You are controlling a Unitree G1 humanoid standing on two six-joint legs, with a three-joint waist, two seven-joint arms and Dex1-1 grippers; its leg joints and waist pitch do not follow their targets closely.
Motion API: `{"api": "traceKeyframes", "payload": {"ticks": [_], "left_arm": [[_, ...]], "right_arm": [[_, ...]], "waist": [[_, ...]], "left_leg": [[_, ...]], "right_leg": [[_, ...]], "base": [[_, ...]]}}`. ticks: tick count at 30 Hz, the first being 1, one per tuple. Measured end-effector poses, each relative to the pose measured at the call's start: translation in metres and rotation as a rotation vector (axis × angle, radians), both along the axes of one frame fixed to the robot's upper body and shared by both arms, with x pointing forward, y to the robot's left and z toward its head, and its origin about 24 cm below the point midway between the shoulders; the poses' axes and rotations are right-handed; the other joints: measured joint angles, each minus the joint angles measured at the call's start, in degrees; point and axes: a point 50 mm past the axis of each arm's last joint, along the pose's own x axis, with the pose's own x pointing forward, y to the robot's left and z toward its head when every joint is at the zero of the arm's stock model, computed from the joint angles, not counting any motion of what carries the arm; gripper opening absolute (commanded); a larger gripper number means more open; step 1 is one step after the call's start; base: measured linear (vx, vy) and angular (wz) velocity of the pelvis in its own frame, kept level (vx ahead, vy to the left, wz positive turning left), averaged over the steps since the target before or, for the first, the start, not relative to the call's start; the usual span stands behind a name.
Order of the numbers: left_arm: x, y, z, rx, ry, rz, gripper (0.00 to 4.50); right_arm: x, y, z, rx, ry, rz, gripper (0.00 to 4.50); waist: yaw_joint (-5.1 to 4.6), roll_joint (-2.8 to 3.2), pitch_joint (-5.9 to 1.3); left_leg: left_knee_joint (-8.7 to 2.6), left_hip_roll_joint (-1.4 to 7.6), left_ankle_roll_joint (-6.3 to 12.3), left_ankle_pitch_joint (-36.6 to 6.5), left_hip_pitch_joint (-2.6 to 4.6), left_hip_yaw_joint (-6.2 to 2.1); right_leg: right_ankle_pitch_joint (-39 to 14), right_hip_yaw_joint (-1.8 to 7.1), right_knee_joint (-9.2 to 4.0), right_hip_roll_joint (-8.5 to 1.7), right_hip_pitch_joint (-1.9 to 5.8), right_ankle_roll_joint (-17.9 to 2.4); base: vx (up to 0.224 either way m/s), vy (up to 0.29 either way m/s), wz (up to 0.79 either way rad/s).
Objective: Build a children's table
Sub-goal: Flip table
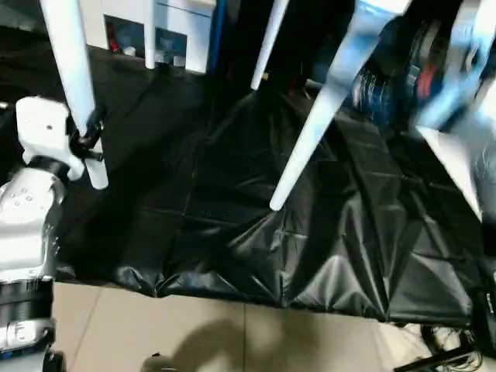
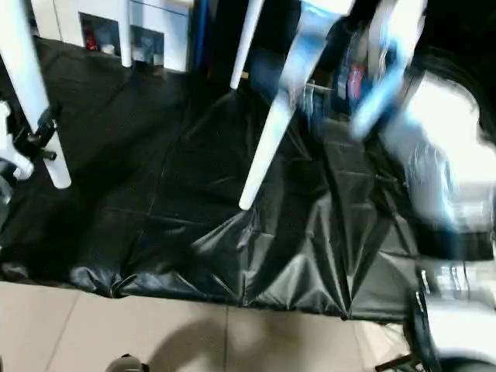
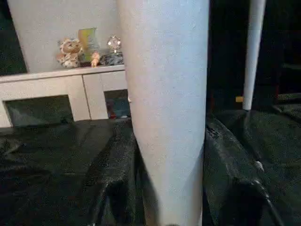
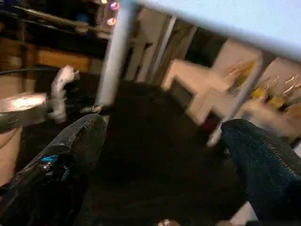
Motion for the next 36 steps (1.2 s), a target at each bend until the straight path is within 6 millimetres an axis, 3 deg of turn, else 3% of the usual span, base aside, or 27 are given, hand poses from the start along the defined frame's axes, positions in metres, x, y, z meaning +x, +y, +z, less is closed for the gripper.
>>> {"api": "traceKeyframes", "payload": {"ticks": [4,6,7,11,14,19,23,30,36], "left_arm": [[-0.009,0.007,-0.002,0.008,0.012,0.003,1.66],[-0.016,0.009,-0.003,0.012,0.020,-0.009,2.22],[-0.021,0.010,-0.004,0.030,0.037,-0.034,2.22],[-0.051,0.009,-0.024,0.020,0.158,-0.127,2.66],[-0.073,0.000,-0.039,-0.059,0.193,-0.166,2.82],[-0.094,-0.013,-0.043,-0.098,0.182,-0.160,3.20],[-0.104,-0.022,-0.057,-0.163,0.238,-0.073,3.20],[-0.121,-0.059,-0.079,-0.198,0.242,0.040,3.20],[-0.122,-0.069,-0.070,-0.216,0.193,0.100,3.20]], "right_arm": [[-0.014,0.003,-0.007,0.003,0.038,0.018,4.50],[-0.020,0.004,-0.016,-0.004,0.070,0.002,4.50],[-0.024,0.003,-0.023,-0.007,0.095,-0.010,4.50],[-0.036,0.003,-0.060,-0.007,0.236,-0.099,4.50],[-0.048,0.012,-0.092,0.013,0.356,-0.142,4.50],[-0.053,0.027,-0.117,0.056,0.418,-0.278,4.50],[-0.055,0.030,-0.151,-0.059,0.466,-0.436,4.50],[-0.064,0.027,-0.170,-0.055,0.517,-0.599,4.50],[-0.066,0.028,-0.171,-0.036,0.522,-0.632,4.50]], "waist": [[-0.31,0.34,0.13],[-0.42,0.39,0.14],[-0.46,0.53,0.16],[-0.71,1.66,0.17],[-0.71,1.80,0.25],[-1.09,2.04,0.32],[-1.15,2.26,0.48],[-1.37,2.37,0.54],[-1.96,2.71,0.47]], "left_leg": [[-0.29,0.00,-0.04,0.0,0.63,-0.02],[-0.41,-0.02,-0.05,0.0,1.00,-0.01],[-0.42,-0.03,-0.05,0.0,1.16,-0.02],[-0.77,-0.21,0.07,-0.1,1.19,0.16],[-1.02,-0.16,0.03,-0.1,1.15,0.19],[-1.25,-0.17,0.01,-0.1,1.40,0.20],[-1.22,-0.22,-0.02,-0.1,1.37,0.21],[-1.27,-0.21,0.00,-0.1,1.36,0.20],[-1.26,-0.26,0.00,-0.1,1.37,0.16]], "right_leg": [[-0.2,-0.04,-0.01,0.00,0.18,0.3],[-0.2,-0.03,-0.10,0.00,0.43,0.3],[-0.2,-0.03,-0.20,0.00,0.58,0.3],[-0.2,0.17,-0.73,-0.09,0.67,0.3],[-0.2,0.16,-0.82,-0.01,0.57,0.3],[-0.3,0.20,-0.98,0.03,0.60,0.4],[-0.3,0.28,-1.16,0.03,0.57,0.4],[-0.3,0.35,-1.19,0.11,0.63,0.4],[-0.3,0.43,-1.21,0.14,0.62,0.5]], "base": [[0.000,0.000,0.00],[0.000,0.000,0.00],[0.000,0.000,0.00],[0.000,0.000,0.00],[0.000,0.000,0.00],[0.000,0.000,0.00],[0.000,0.000,0.00],[0.000,0.000,0.00],[0.000,0.000,0.00]]}}
